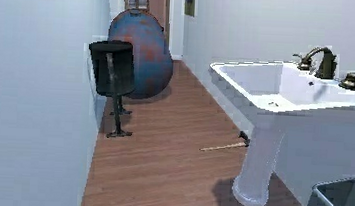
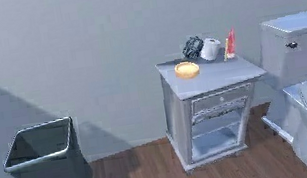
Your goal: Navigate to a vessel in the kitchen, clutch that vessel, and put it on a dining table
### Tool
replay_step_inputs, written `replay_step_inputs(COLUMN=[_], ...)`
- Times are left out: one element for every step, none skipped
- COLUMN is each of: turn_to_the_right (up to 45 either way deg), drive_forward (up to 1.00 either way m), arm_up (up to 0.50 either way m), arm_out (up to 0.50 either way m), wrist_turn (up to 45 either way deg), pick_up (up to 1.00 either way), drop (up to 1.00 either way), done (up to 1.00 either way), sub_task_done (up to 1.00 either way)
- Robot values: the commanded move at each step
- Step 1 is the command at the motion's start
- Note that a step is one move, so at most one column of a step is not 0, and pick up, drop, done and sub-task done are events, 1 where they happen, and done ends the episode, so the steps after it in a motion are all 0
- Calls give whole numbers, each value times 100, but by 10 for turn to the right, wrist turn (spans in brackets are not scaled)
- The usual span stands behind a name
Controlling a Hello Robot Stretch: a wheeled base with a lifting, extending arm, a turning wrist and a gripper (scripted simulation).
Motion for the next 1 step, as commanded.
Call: replay_step_inputs(turn_to_the_right=[0], drive_forward=[100], arm_up=[0], arm_out=[0], wrist_turn=[0], pick_up=[0], drop=[0], done=[0], sub_task_done=[0])
